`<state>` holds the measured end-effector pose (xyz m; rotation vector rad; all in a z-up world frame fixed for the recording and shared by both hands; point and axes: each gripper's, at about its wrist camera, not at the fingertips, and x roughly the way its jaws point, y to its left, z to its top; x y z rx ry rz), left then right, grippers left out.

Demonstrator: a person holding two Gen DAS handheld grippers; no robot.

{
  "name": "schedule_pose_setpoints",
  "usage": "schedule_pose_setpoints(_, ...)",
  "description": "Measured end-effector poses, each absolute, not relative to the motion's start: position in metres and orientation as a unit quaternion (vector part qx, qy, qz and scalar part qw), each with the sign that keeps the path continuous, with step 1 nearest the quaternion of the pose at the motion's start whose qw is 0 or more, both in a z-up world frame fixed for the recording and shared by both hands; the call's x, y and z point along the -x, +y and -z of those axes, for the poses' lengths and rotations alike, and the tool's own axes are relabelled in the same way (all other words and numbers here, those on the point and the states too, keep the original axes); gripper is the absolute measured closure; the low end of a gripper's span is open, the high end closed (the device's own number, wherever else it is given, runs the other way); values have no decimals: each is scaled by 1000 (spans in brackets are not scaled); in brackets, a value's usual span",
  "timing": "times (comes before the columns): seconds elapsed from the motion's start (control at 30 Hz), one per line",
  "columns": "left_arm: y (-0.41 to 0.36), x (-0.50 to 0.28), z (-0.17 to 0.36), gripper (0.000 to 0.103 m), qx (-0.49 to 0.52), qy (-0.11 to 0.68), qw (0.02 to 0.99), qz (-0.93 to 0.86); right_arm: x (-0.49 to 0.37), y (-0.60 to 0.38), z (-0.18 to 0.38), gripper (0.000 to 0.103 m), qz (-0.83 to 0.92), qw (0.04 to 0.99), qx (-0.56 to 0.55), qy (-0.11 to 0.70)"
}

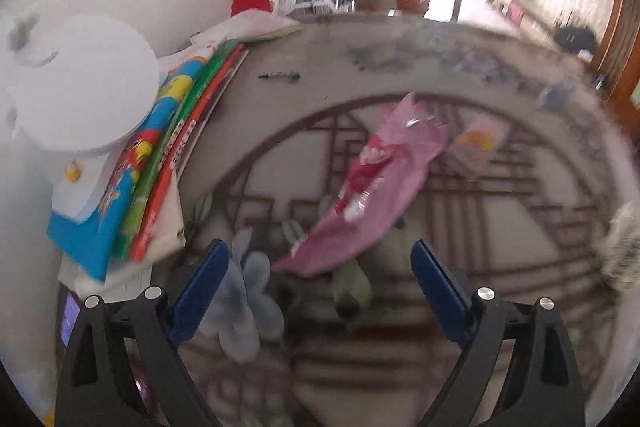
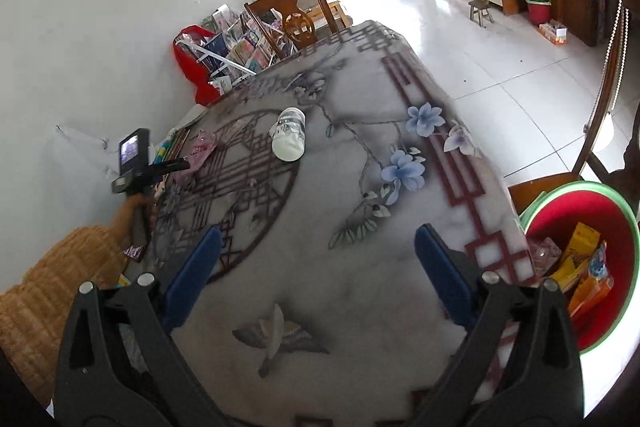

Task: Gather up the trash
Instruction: 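Grasp the white paper cup on the table with the right tool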

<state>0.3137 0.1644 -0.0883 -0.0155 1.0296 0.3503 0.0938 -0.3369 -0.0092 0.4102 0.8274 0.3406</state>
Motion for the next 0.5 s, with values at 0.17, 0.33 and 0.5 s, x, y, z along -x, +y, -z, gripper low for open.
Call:
schedule_pose_setpoints(0.17,164,-311,107,103,8,523,836,-168,-94,-332,10,7,-161,883,-186,401)
schedule_pose_setpoints(0.33,142,-246,77,103,15,475,872,-118,-92,-323,9,7,-150,889,-162,401)
schedule_pose_setpoints(0.5,108,-164,47,103,-16,450,888,-94,-92,-308,10,7,-137,892,-128,411)
